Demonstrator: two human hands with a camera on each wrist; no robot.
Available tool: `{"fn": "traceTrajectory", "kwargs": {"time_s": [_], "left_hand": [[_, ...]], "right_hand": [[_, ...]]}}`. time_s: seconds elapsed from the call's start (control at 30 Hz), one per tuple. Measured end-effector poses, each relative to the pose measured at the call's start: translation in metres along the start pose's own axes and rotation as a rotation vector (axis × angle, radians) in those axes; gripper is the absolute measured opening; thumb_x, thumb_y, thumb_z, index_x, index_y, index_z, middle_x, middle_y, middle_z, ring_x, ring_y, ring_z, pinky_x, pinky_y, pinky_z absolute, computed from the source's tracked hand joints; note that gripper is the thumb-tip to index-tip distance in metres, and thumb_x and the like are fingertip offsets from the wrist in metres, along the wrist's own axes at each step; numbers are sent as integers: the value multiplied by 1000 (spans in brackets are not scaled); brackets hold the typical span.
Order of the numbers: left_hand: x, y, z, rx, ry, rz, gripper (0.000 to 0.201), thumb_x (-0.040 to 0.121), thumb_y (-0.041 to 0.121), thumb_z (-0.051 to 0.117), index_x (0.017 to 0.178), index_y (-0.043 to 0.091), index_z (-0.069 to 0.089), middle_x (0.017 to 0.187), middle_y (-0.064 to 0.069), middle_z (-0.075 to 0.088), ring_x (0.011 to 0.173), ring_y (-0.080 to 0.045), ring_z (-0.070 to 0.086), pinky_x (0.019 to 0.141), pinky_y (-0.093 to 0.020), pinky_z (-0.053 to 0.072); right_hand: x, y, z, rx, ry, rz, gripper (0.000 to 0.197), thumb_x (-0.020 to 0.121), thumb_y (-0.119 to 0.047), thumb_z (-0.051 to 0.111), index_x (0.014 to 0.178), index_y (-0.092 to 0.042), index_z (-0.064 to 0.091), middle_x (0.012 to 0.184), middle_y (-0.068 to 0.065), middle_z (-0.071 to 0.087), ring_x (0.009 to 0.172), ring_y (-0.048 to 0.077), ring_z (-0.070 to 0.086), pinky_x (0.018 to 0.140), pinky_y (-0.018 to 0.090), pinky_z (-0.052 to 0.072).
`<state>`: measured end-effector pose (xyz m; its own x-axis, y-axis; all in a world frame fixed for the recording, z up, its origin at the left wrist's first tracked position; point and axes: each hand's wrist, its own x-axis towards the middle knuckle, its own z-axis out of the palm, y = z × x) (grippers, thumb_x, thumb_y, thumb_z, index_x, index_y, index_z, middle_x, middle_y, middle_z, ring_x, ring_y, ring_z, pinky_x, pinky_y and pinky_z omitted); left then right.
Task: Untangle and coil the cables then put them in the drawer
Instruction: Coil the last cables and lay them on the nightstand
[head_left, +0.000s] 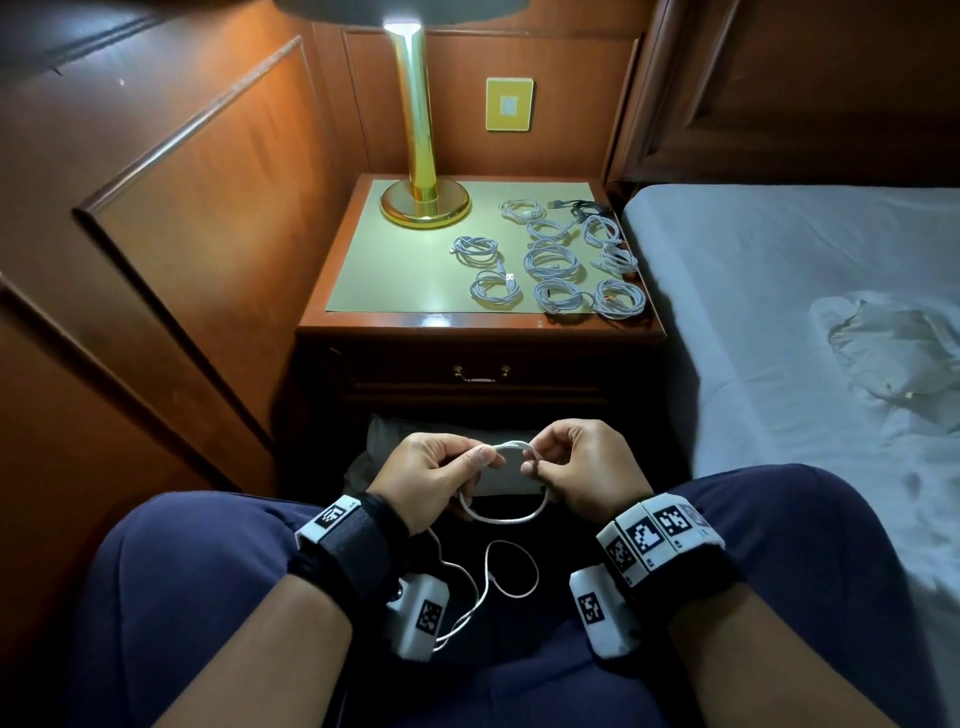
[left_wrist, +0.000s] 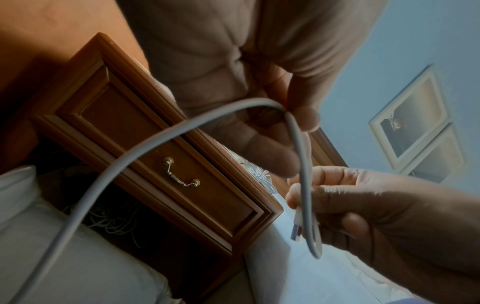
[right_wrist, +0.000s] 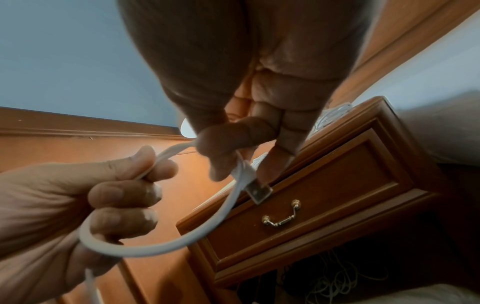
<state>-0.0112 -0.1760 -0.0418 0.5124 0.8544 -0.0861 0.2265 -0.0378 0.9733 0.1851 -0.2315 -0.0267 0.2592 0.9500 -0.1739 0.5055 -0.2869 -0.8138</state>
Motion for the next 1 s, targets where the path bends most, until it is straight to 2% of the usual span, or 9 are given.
{"fn": "traceTrajectory", "kwargs": {"time_s": [0.17, 0.23, 0.4, 0.5, 0.63, 0.73, 0.8, 0.9, 1.0], "left_hand": [[3, -4, -2, -24, 36, 41, 18, 95, 29, 65, 85, 27, 80, 59, -8, 62, 58, -21, 54, 61, -31, 46], [3, -2, -1, -36, 59, 58, 18, 94, 29, 66, 84, 29, 80, 67, -12, 68, 64, -17, 58, 64, -34, 48], [4, 1, -2, -59, 118, 82, 19, 90, 31, 65, 90, 18, 79, 92, 3, 78, 92, -12, 72, 86, -27, 54], [4, 1, -4, -72, 168, 99, 19, 89, 29, 66, 91, 15, 79, 91, 3, 78, 92, -11, 72, 85, -23, 53], [6, -2, -9, -78, 224, 107, 19, 88, 31, 67, 90, 17, 79, 92, 2, 78, 93, -15, 72, 86, -28, 55], [6, -1, -10, -105, 232, 114, 14, 89, 25, 67, 88, 18, 78, 91, 2, 78, 90, -10, 71, 83, -24, 53], [5, 0, -12, -121, 220, 124, 16, 89, 28, 66, 88, 19, 78, 92, 1, 78, 90, -10, 71, 84, -26, 54], [4, 0, -13, -144, 185, 127, 19, 89, 32, 66, 90, 19, 79, 94, -3, 77, 92, -16, 71, 87, -34, 56], [3, 2, -12, -136, 178, 139, 22, 88, 33, 65, 91, 16, 79, 91, -2, 77, 88, -11, 70, 81, -26, 53]], "right_hand": [[2, -1, -4, -67, 59, -47, 19, 70, -26, 90, 70, -22, 71, 63, -6, 70, 57, 1, 63, 59, 17, 53], [3, 1, -4, -78, 95, -77, 20, 71, -28, 89, 69, -22, 70, 64, -8, 68, 58, 1, 61, 60, 16, 50], [3, 0, -3, 52, 10, -90, 20, 77, -23, 85, 73, -18, 66, 70, -4, 68, 60, 6, 59, 61, 23, 51], [-1, -3, -5, 246, -134, -54, 15, 82, -13, 80, 82, -13, 65, 88, 4, 76, 68, 17, 67, 68, 35, 57], [-5, -8, -6, 444, -276, -11, 7, 91, -3, 67, 98, -4, 64, 91, 8, 75, 64, 12, 65, 50, 20, 47], [-5, -7, -8, 514, -350, 17, 17, 97, -4, 59, 109, -5, 70, 87, 7, 73, 65, 11, 65, 49, 20, 46], [-7, -7, -10, 564, -396, 17, 16, 95, -9, 62, 107, -4, 72, 87, 9, 72, 63, 11, 64, 48, 20, 46], [-10, -9, -11, 614, -420, -11, 20, 84, -23, 70, 94, -7, 75, 93, 30, 66, 61, 14, 61, 48, 20, 47], [-9, -8, -12, 562, -433, -69, 17, 81, -33, 73, 86, -18, 78, 104, 38, 64, 69, 24, 60, 52, 21, 48]]}}
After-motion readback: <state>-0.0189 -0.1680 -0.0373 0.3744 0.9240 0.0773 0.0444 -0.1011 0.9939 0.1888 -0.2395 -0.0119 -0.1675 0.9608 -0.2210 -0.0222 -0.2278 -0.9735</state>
